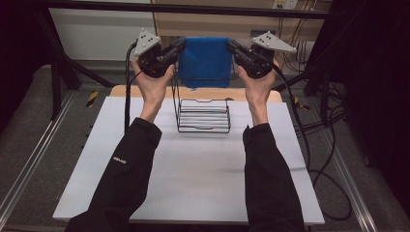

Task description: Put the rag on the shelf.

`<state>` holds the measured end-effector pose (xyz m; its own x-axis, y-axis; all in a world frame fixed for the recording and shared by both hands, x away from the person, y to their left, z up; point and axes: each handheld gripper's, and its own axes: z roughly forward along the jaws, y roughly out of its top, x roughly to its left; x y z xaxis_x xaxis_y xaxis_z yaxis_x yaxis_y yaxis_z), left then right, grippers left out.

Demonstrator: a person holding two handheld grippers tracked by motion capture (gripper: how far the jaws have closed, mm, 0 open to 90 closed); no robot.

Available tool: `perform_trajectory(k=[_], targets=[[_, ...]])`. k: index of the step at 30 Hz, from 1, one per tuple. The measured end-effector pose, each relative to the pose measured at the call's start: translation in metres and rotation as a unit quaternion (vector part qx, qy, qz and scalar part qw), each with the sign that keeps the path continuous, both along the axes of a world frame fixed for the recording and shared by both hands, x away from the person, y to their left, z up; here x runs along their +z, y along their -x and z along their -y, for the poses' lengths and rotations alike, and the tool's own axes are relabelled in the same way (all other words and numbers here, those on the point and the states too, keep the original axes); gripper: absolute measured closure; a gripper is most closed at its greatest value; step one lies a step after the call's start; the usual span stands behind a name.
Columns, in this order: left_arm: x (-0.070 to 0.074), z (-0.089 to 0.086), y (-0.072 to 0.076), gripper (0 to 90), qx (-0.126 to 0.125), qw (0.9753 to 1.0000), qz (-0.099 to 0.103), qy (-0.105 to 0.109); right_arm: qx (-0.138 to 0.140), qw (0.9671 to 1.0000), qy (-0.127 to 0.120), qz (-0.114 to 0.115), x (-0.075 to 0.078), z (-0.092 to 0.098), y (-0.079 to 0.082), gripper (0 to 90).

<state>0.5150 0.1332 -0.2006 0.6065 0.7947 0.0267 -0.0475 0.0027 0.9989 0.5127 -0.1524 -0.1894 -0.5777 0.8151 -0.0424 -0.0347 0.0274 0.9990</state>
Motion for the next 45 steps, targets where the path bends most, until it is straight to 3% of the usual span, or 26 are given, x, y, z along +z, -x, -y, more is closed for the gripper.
perform_trajectory(k=[13, 34, 45], targets=[[-0.017, -0.002, 0.014, 84.5, -0.017, 0.9992, -0.011, -0.034, 0.016, 0.9995, 0.0, -0.026, -0.022, 0.005, 0.016, 85.8], [-0.03, -0.005, 0.023, 84.1, -0.037, 0.9972, -0.042, -0.05, 0.032, 0.9971, 0.023, -0.065, -0.034, 0.007, 0.027, 85.4], [-0.04, -0.008, 0.03, 83.0, -0.052, 0.9932, -0.072, -0.075, 0.055, 0.9932, 0.034, -0.097, -0.046, 0.01, 0.034, 85.2]])
